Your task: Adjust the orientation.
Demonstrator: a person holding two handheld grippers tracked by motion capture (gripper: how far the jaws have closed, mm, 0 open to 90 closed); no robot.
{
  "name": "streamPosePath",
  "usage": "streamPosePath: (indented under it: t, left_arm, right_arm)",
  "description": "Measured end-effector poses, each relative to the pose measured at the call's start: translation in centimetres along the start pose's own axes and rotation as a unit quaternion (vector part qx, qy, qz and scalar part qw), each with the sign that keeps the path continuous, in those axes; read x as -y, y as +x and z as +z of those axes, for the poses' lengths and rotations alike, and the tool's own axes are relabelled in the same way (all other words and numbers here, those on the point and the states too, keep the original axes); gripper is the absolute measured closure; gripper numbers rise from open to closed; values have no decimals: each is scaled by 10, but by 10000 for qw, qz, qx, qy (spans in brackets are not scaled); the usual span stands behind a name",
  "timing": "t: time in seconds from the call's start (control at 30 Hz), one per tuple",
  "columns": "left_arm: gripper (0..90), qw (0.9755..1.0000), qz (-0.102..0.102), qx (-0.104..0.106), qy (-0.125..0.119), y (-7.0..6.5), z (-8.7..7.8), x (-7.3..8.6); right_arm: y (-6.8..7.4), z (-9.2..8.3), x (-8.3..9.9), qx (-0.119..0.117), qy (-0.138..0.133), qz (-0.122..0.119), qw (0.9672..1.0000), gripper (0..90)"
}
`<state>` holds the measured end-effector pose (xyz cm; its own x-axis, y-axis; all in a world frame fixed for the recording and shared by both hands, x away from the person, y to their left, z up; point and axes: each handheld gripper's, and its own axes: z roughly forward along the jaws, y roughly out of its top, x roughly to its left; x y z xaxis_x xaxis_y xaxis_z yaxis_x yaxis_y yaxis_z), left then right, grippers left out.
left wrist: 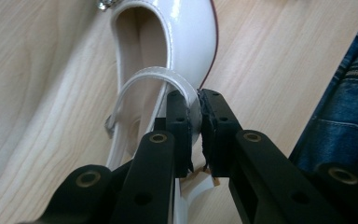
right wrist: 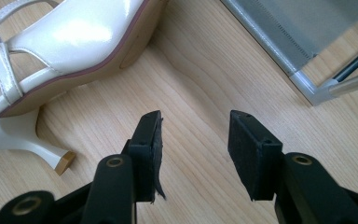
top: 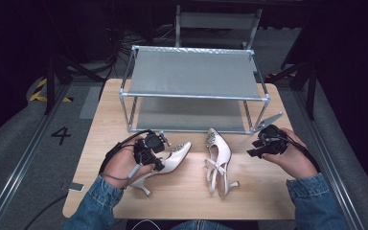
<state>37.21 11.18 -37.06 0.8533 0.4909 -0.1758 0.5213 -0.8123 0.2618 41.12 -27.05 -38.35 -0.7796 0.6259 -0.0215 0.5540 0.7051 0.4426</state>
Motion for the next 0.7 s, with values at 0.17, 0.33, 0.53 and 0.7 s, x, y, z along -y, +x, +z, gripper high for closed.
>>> streamPosePath:
  t: [0.17,0.33,0.53,0.7]
  left_arm:
    - [822,9995,180,234,-69,-10,3,-6]
    - [783,9984,323,346,-306,-17,-4,-9]
    - [744,9989,254,303,-258,-15,-3,-9]
    - [603,9995,-19,-49,-302,-7,0,-8]
  right_arm:
    - [0,1,0,-19,13,-1,10000,550]
    - [1,1,0,-19,5,2,10000,547]
    - [1,2,2,-39,24,20,10000,539]
    - [1,1,3,-55,0,28,10000,532]
